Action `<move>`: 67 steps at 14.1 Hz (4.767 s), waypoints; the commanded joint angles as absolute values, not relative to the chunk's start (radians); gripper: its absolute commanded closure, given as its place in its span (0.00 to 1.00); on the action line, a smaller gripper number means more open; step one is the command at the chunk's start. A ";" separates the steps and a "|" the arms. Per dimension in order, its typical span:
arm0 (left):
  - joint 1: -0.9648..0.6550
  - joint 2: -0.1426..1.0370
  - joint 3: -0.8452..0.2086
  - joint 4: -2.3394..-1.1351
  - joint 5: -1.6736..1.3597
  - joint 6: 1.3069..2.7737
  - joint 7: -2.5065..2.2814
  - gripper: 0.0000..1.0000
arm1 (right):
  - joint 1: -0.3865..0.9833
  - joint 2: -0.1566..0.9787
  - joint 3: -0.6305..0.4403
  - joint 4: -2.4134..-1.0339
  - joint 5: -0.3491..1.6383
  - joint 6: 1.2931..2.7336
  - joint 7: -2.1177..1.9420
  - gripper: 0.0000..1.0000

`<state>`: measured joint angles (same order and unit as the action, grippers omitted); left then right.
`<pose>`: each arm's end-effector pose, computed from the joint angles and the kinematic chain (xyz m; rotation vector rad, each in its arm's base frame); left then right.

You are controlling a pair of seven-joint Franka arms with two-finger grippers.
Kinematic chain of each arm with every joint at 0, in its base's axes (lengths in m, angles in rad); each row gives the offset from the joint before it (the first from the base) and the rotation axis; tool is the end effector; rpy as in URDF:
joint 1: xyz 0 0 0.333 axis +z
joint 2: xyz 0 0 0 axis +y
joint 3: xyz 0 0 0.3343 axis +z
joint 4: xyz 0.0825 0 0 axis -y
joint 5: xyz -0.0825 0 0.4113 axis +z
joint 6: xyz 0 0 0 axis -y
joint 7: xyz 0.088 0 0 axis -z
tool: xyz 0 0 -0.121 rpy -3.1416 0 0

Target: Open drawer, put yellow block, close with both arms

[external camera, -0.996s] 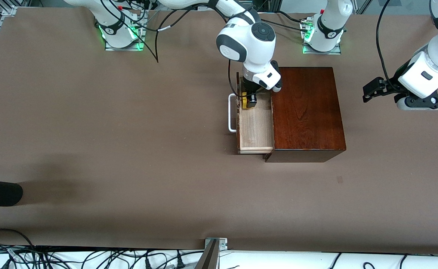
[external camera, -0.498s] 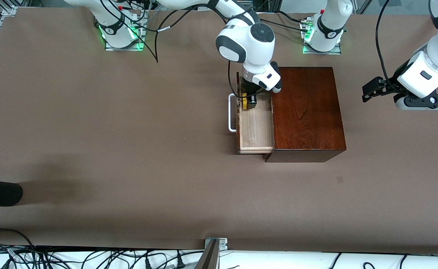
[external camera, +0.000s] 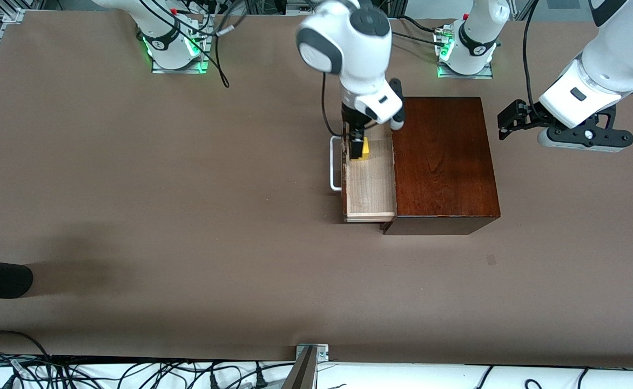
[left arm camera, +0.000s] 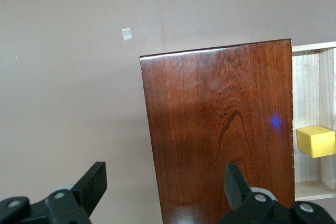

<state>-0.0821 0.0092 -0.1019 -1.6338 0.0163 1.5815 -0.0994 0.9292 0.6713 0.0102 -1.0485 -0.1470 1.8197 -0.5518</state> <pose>0.5727 -0.1043 0.5930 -3.1136 0.1329 0.0914 0.4804 0.6290 0.4533 2.1910 2.0779 0.1882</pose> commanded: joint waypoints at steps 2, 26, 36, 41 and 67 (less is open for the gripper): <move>-0.074 0.003 -0.100 -1.624 -0.002 1.566 -0.084 0.00 | 0.767 0.490 0.018 -1.066 -0.123 1.681 -0.560 0.00; -0.399 0.558 -0.515 -1.387 0.027 1.820 0.386 0.00 | 0.210 -0.032 -0.084 -1.695 0.023 1.736 -0.123 0.00; -0.440 0.759 -0.508 -1.396 0.273 1.988 0.801 0.00 | 0.212 0.037 -0.090 -1.646 -0.002 1.766 -0.072 0.00; -0.381 0.739 -0.489 -1.404 0.276 1.833 0.818 0.00 | 0.212 0.037 -0.094 -1.649 -0.003 1.744 -0.075 0.00; -0.047 0.358 -0.522 -1.387 0.184 1.539 0.692 0.00 | 0.215 0.037 -0.089 -1.637 0.000 1.746 -0.080 0.00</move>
<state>-0.1666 0.4262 -0.5115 -1.3562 0.2151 1.5423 0.6983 0.2121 0.0316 -0.0911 -1.6585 0.0108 1.7642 -0.0860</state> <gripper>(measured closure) 0.000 0.000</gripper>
